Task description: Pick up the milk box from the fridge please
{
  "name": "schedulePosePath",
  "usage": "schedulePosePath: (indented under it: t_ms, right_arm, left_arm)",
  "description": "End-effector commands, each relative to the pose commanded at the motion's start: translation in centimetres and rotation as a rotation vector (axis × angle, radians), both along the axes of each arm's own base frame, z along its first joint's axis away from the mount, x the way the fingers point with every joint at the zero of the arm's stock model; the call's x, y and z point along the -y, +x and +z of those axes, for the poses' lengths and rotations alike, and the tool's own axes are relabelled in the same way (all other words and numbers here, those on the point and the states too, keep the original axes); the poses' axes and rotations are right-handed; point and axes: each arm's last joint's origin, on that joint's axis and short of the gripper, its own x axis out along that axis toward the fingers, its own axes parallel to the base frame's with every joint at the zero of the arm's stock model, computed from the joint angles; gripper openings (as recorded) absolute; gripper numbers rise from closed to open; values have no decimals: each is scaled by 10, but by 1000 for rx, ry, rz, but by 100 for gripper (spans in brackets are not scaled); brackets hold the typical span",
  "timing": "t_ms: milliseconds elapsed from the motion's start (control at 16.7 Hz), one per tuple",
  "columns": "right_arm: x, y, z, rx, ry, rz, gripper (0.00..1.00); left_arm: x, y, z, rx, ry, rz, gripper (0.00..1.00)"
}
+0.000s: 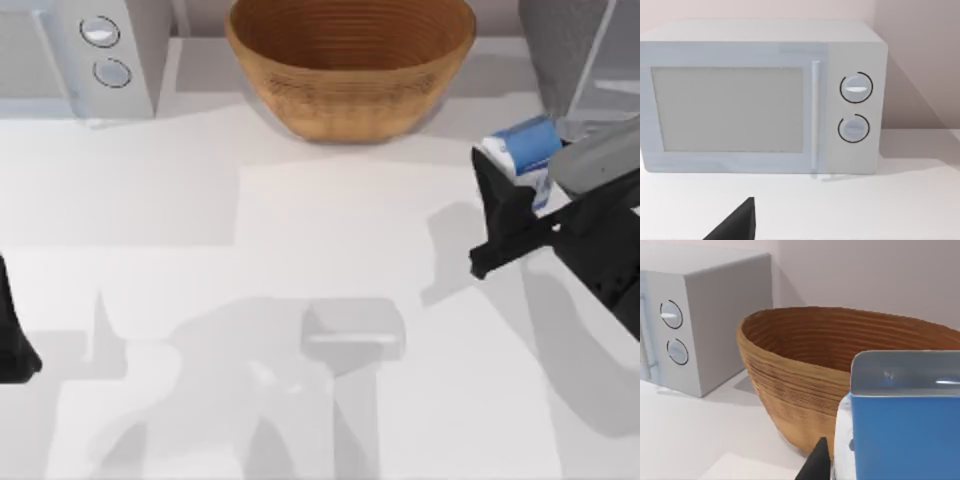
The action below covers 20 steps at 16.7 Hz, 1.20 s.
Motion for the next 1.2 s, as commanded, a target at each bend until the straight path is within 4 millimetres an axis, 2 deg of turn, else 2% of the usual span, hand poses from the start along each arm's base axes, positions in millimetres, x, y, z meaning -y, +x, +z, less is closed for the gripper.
schedulePosePath:
  t_ms: [420,780,960,1200]
  right_arm:
    - [-58,15,-40,-1,2,139,0]
    - [-106,17,-87,28,22,254,0]
    - [-118,19,-107,46,30,281,0]
    - [-120,20,-119,36,21,280,0]
  left_arm:
    - [0,0,0,0,0,0,100]
    - [0,0,0,0,0,0,100]
    - [0,0,0,0,0,0,100]
    - [0,0,0,0,0,0,100]
